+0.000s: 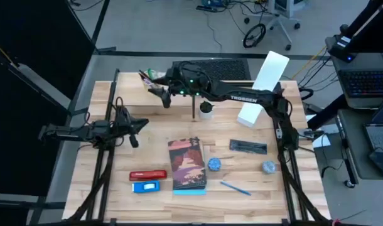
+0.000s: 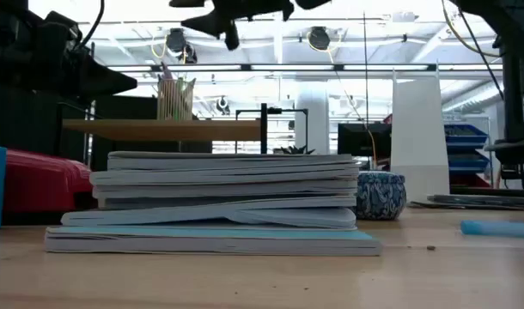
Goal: Stock shelves
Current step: Put the blue pen into the gold pen holder on the shelf
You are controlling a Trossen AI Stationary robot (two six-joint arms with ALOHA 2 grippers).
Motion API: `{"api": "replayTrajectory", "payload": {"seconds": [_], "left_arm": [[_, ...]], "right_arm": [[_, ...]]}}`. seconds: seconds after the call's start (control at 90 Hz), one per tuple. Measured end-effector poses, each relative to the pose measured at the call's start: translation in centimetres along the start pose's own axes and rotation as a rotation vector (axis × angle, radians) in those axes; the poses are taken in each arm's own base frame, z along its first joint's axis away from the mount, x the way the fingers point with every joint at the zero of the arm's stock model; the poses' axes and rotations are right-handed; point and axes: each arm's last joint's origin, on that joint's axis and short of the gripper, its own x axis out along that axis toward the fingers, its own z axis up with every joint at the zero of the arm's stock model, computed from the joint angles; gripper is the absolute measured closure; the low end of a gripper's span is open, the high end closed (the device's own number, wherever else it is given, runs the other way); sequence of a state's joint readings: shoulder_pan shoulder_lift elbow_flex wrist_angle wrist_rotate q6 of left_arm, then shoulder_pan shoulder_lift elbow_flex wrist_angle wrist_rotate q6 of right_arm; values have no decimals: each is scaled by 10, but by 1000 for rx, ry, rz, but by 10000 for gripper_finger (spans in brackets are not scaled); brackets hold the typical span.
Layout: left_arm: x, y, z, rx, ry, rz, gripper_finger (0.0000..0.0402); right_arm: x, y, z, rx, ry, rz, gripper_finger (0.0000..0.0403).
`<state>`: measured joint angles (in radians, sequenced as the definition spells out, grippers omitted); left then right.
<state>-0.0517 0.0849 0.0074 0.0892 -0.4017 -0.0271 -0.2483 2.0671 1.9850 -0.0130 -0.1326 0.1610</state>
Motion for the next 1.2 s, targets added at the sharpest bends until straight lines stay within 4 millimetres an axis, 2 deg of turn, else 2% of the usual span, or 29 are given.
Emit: {"api": "replayTrajectory", "payload": {"seconds": [0.222, 0.389, 0.511, 0.822, 0.956, 1.089, 1.2], "left_arm": [[0, 1, 0, 36, 4, 40, 379], [0, 2, -1, 45, 10, 55, 379], [0, 2, -2, 71, 23, 73, 379], [0, 2, -3, 67, 25, 73, 379], [0, 2, 0, -60, -2, 72, 379], [0, 2, -2, -52, 20, 73, 379], [0, 2, -3, -52, 21, 74, 379]], "right_arm": [[-19, 3, 1, -70, 183, -21, 191], [-33, 3, -17, -23, 441, -53, 191], [-39, 2, -24, 58, 537, -80, 191], [-40, 2, -24, -16, 538, -64, 191], [-41, 3, -20, -62, 521, -50, 191], [-47, 4, -18, -56, 552, -53, 191], [-61, 10, -20, -39, 655, -56, 191]]}}
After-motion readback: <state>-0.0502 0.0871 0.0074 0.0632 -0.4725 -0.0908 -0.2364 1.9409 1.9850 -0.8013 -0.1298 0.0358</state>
